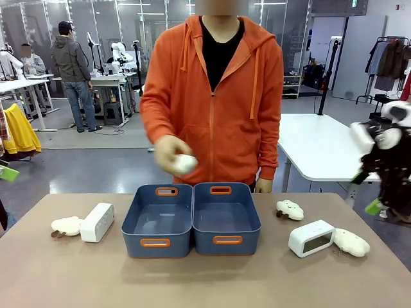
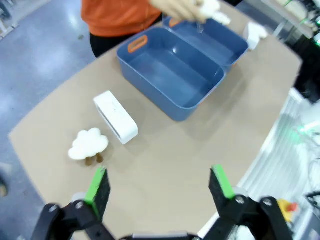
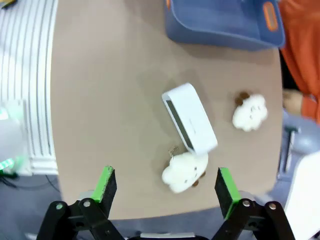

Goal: Sort the digital clocks into the basket.
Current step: Pick up the Digital clock from the table and place it into the empty Plastic storage basket.

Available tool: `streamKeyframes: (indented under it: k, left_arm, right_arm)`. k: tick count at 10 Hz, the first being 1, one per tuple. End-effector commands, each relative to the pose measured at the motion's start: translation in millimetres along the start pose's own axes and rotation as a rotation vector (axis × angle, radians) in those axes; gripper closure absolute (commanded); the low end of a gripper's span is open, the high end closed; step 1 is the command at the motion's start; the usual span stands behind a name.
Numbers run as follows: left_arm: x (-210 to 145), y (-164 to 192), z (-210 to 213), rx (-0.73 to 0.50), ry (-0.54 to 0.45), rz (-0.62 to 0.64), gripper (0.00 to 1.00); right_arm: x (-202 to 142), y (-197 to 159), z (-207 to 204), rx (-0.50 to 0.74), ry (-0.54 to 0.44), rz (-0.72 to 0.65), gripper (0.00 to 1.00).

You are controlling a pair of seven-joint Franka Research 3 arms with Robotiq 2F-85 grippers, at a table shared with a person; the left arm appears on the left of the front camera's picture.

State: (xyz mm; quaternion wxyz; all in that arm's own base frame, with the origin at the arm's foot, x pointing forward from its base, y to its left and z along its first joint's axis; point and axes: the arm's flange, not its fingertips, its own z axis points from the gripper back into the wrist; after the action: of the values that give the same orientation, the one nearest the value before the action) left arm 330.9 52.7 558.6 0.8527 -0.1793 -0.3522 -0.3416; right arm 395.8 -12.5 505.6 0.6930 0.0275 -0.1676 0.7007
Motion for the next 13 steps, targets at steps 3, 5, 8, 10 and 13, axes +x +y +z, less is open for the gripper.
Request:
streamKeyframes:
  k: [3, 5, 8, 10, 13]
  left_arm:
    - [1.6, 2.0, 1.6, -0.014, 0.002, -0.015, 0.00]
    - [1.6, 2.0, 1.6, -0.014, 0.002, -0.015, 0.00]
    - [1.6, 2.0, 1.6, -0.014, 0.002, -0.015, 0.00]
    - [1.6, 2.0, 1.6, -0.014, 0.002, -0.015, 0.00]
    - [1.6, 2.0, 1.6, -0.014, 0.002, -0.015, 0.00]
  right_arm:
    - [21.2, -44.4, -66.5, 0.053, 0.110, 0.214, 0.00]
    - [20.7, -48.9, -87.0, 0.089, 0.087, 0.224, 0.00]
    - [16.1, -57.2, -138.6, 0.099, 0.094, 0.219, 0.00]
    - [6.8, -65.3, -164.7, 0.081, 0.090, 0.213, 0.00]
    - [4.9, -73.3, -193.6, 0.107, 0.146, 0.203, 0.00]
